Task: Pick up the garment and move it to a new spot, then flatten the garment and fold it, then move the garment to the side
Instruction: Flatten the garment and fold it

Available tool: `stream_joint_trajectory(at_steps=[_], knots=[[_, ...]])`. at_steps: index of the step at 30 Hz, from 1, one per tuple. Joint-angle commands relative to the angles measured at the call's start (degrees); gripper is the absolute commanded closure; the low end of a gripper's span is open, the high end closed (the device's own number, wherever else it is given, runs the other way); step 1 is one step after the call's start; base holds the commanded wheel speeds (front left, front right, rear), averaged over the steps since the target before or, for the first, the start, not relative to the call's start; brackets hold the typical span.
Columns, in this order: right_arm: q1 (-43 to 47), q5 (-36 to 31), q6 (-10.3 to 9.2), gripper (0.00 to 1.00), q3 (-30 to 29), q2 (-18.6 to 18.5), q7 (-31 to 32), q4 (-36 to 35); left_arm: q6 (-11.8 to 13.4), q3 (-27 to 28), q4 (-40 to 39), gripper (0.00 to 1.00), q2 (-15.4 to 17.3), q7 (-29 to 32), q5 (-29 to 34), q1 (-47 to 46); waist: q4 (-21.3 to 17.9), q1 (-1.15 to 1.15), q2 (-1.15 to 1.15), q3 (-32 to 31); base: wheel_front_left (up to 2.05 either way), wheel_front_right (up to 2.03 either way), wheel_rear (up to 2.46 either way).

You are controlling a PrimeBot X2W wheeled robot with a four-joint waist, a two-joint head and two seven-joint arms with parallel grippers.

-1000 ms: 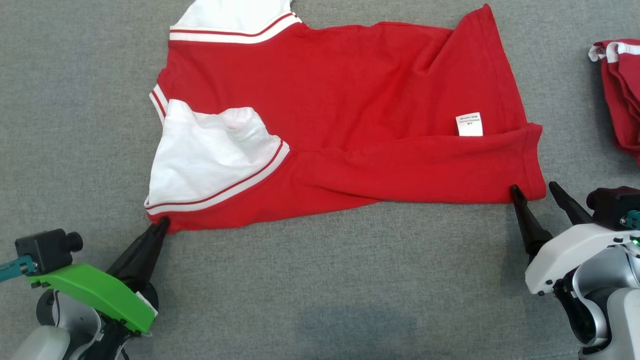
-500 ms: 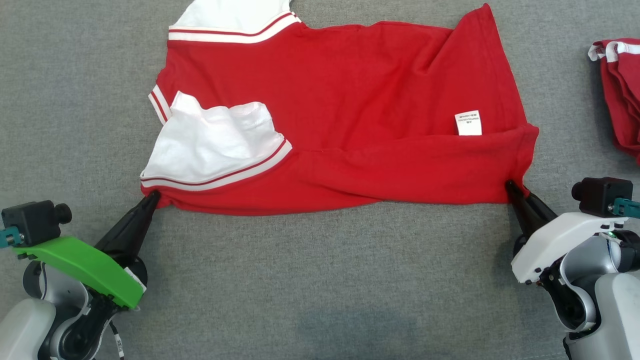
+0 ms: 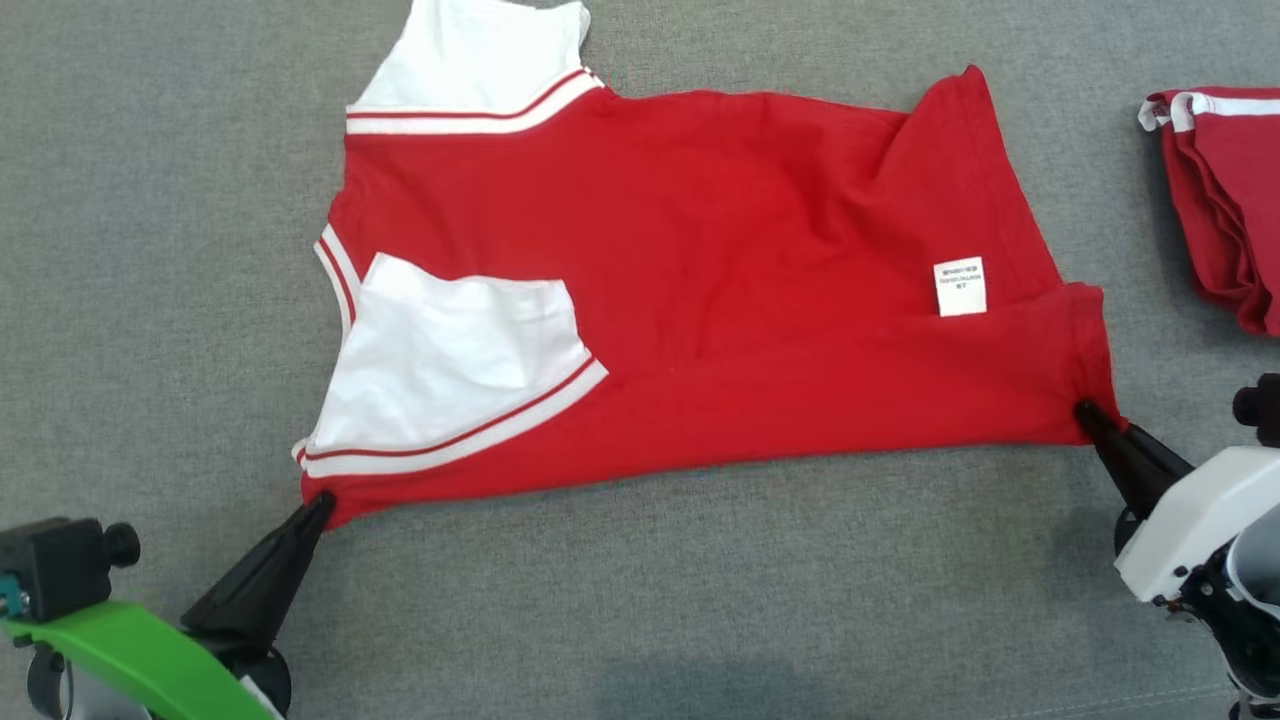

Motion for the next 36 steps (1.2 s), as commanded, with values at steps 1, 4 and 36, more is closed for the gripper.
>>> stream_joint_trajectory(at_steps=[1, 4, 36], knots=[[0.86, 0.63, -0.1, 1.0, -1.02, -0.74, 1.0, -0.96, 0.77, 0.9, -1.84, 1.0, 1.31, -0.33, -0.5, 1.91, 0.11, 0.0, 0.14, -0.04, 0.0, 0.0, 0.0], [1.47, 1.15, -0.1, 1.0, -2.79, -1.71, 2.91, -2.94, 2.49, 2.65, -5.64, 1.0, 3.11, -0.88, -0.91, 5.02, 0.5, 0.0, 0.14, 0.15, 0.0, 0.0, 0.0], [-8.04, -4.39, -0.07, 0.0, -1.23, -4.08, 5.23, -9.39, 2.98, 3.31, -2.46, 0.0, 10.29, 5.91, 3.08, -4.01, -0.08, 0.0, 0.14, 7.97, 0.0, 0.0, 0.0]])
